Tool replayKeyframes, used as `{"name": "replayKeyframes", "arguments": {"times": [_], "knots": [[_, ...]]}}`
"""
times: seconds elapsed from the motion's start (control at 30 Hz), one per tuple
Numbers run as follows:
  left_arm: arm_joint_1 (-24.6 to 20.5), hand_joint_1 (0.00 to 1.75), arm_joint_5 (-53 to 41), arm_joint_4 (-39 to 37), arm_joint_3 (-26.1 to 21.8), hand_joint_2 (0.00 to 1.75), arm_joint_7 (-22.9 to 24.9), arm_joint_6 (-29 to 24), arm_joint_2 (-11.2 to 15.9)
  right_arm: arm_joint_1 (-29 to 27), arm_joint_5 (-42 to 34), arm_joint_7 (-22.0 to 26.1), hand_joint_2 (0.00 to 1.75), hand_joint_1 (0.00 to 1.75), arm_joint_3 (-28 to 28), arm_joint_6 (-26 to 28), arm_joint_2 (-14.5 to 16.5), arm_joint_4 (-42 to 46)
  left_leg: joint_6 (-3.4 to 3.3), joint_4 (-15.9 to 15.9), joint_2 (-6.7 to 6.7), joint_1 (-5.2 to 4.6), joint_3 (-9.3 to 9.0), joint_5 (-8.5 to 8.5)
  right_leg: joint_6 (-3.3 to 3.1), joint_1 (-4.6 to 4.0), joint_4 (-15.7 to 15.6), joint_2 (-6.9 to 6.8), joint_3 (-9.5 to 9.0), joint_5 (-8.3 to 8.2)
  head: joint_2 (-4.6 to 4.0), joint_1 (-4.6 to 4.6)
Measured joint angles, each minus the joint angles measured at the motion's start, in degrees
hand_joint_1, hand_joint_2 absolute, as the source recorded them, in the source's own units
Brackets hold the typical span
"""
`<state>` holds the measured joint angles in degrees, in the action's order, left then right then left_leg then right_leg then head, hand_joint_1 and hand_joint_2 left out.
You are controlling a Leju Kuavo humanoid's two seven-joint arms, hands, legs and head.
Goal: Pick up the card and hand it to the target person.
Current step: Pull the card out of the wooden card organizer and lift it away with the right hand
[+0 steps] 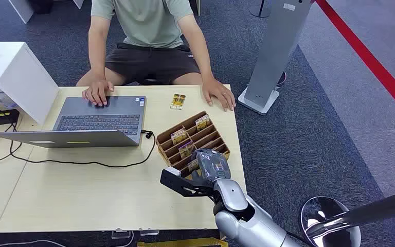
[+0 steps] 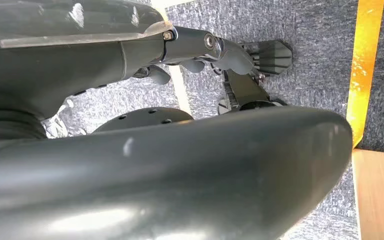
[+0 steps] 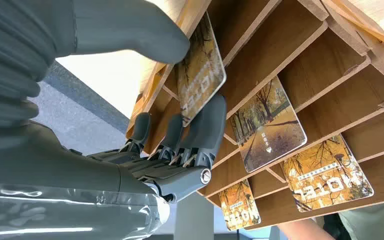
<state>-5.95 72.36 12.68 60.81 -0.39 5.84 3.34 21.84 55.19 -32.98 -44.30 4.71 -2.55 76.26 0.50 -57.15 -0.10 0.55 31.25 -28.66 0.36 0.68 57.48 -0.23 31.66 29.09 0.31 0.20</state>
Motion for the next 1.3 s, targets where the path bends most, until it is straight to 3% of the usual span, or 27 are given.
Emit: {"name": "replayKeyframes", "arguments": {"times": [0.17, 0.27, 1.1, 1.3], "knots": [[0.0, 0.00, -0.2, 0.0, 0.0, 0.00, 0.0, 0.1, 0.0, -0.1, -0.1, 0.0, 1.75, 1.36, 0.0, -0.1, 0.0, 0.0, 0.00, 0.0, 0.00, 0.00, 0.00, 0.00, 0.00, 0.00, 0.0, 0.00, 0.00, 0.00, 0.00, -0.02], [0.0, 0.00, -0.3, 0.0, 0.0, 0.00, 0.0, 0.2, 0.0, -0.1, -0.1, 0.0, 1.75, 1.44, 0.1, -0.2, -0.1, 0.0, 0.00, 0.0, 0.00, 0.00, -0.01, 0.00, 0.00, 0.00, 0.0, 0.00, 0.00, 0.00, 0.00, -0.02], [0.0, 0.00, 1.2, 0.0, 0.0, 0.00, -0.4, -0.1, 0.0, 0.0, 0.5, 0.2, 1.75, 1.48, 0.1, -0.6, -0.1, 0.7, 0.00, 0.0, 0.00, 0.00, -0.02, 0.00, 0.00, 0.00, 0.0, 0.00, -0.04, -0.01, 0.00, -0.01], [0.0, 0.00, 0.6, 0.0, 0.0, 0.00, -0.5, 0.1, 0.0, 2.6, 2.6, -0.5, 1.75, 1.48, 0.3, -3.2, -0.4, 4.7, 0.00, 0.0, 0.00, 0.00, -0.03, 0.01, 0.00, 0.00, 0.0, 0.02, -0.03, -0.02, 0.00, -0.02]]}}
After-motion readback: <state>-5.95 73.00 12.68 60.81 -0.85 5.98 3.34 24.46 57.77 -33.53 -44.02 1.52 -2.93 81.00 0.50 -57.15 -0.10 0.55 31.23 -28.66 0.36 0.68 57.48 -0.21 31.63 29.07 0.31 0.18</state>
